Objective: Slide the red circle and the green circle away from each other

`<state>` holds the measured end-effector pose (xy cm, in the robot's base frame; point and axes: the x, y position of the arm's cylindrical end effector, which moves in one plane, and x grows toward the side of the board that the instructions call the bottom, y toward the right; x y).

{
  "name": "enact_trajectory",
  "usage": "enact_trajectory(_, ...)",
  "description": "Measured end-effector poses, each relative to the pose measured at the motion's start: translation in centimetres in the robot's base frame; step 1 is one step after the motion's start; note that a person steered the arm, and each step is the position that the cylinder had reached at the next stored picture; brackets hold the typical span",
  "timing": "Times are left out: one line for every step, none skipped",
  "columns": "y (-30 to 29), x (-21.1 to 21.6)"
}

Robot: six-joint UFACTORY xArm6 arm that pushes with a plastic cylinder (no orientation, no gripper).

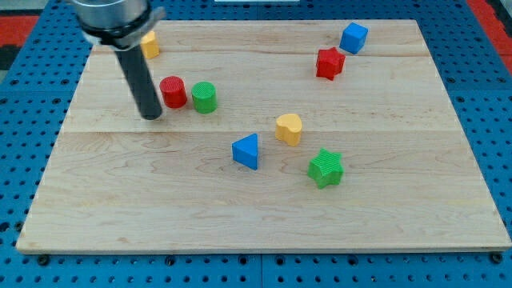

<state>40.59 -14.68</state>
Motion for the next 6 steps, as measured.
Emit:
enact_trajectory(0.0, -3.6)
enact_trajectory(2.8, -5.4)
enact_trajectory(4.8, -5.5)
enact_trajectory(5.2, -4.0)
enact_trajectory(7.2, -2.4)
enact_trajectory(12.3, -2.3)
